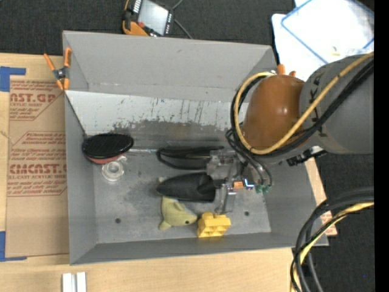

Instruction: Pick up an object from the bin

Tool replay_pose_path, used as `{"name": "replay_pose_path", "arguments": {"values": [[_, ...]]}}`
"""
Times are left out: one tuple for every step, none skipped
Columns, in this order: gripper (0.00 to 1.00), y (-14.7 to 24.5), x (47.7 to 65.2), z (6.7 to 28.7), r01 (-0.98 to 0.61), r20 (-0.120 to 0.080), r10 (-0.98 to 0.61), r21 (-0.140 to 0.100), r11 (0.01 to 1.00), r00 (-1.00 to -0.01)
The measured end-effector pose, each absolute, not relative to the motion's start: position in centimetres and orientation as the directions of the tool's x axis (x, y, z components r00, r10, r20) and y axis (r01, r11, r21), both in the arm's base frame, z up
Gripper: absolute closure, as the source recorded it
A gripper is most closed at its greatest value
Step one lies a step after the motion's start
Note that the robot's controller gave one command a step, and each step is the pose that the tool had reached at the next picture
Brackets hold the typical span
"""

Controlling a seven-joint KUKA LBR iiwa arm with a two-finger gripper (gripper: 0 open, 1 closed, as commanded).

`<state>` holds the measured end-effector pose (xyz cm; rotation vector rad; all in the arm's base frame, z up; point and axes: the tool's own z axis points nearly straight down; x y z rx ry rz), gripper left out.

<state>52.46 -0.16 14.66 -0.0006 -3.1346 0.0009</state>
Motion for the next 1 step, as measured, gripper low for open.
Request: {"name": "replay_pose_path", "arguments": {"values": [[0.00, -0.17, 52.67, 15.06, 0.000, -0.001, 0.000, -0.001, 1.000, -1.000]]}}
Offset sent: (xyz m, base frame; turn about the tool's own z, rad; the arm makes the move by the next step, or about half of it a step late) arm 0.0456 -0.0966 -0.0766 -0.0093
